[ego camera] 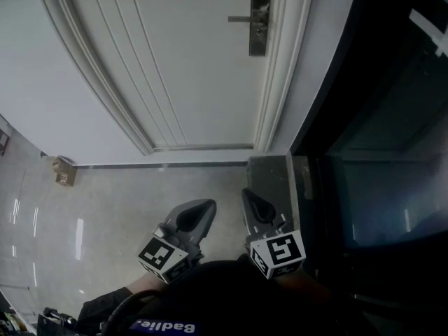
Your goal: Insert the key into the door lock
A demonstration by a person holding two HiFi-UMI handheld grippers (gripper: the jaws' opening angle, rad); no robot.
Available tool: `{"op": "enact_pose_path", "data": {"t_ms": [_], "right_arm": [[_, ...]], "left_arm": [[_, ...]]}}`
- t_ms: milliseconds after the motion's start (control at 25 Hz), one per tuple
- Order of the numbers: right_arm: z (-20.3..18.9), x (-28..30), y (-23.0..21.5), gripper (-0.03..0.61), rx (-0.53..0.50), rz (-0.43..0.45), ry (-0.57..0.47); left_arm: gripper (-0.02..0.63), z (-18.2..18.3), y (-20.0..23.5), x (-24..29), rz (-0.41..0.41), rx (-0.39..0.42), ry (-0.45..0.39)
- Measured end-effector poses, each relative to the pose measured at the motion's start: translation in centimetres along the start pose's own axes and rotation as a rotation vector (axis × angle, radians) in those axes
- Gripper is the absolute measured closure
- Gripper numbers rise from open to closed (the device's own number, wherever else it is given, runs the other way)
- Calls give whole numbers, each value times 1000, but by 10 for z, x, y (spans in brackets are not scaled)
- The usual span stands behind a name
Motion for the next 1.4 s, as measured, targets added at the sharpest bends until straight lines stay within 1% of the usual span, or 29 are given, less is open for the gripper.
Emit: {"op": "enact_pose_path", "data": {"t_ms": [200, 360, 440, 600, 800, 960, 1400], "right_arm": [[2, -15, 30, 577, 78, -10, -2], [0, -18, 58, 577, 96, -8, -4], [1, -17, 70, 577, 92, -11, -9], [4, -15, 89, 577, 67, -7, -35], [6, -13, 108, 577, 53, 7, -42], [7, -9, 118, 577, 42, 14, -49], [5, 1, 136, 577, 29, 60, -41]], "left_arm": [[594, 5, 0, -20, -51, 15, -31], [594, 0, 10, -42, -66, 2, -33], [594, -4, 17, -53, -70, 3, -33], [594, -1, 24, -64, -92, 14, -39], [594, 2, 26, -78, -100, 0, -41], [594, -4, 34, -89, -91, 4, -46], [594, -3, 37, -103, -79, -1, -54]]}}
Point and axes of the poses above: the fingertips, and each gripper's own axes: x forward along the fingers, y to its left, z out of its top, the point moved 5 cm from there along -x, backward along the fingers, and after that the axes turned 5 degrees about -z, right-handed, at the moved point
